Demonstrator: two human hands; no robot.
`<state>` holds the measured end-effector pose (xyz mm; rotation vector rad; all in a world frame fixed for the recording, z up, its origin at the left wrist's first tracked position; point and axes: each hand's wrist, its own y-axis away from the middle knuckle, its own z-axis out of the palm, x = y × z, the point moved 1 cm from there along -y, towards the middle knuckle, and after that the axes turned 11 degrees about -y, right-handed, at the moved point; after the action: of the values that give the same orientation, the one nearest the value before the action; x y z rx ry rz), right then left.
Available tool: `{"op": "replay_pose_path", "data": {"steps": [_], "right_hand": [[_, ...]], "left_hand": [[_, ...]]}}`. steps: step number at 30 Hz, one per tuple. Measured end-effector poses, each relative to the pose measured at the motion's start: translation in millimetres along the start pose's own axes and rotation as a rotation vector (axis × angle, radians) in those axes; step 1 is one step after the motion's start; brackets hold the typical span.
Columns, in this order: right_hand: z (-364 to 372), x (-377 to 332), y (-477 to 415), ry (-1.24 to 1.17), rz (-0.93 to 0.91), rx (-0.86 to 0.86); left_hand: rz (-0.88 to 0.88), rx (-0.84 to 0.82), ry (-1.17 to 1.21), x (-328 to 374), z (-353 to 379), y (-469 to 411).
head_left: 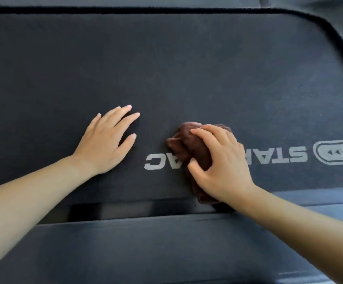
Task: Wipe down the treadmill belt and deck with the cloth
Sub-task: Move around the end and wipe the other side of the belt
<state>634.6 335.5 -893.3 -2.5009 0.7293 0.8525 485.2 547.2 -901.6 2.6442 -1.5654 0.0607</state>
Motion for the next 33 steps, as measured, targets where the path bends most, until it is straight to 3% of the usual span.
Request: {"op": "replay_pose_path", "data": {"steps": [10,18,26,29,33], "right_hand": [[93,-85,-61,-0.141,-0.299,-0.300],[139,-137,-55,-0.196,-0.572,-0.517],[205,-225,-61,-0.215,-0.656,-0.656],[210,-227,-55,-0.119,-0.651,-0.627],[203,-217,-49,-0.180,-0.607,-0.593]], "left_hand": [[-0.337,-0.145,-0.069,-46,-15,124],[-0.572,-0.171,-0.131,-90,-25,192],[-0.709,-0.058,-0.109,-114,-35,267],[-0.725,-0.013,-0.115,-131,-44,301],[-0.742,0.053,-0.072,-161,-46,322]]}}
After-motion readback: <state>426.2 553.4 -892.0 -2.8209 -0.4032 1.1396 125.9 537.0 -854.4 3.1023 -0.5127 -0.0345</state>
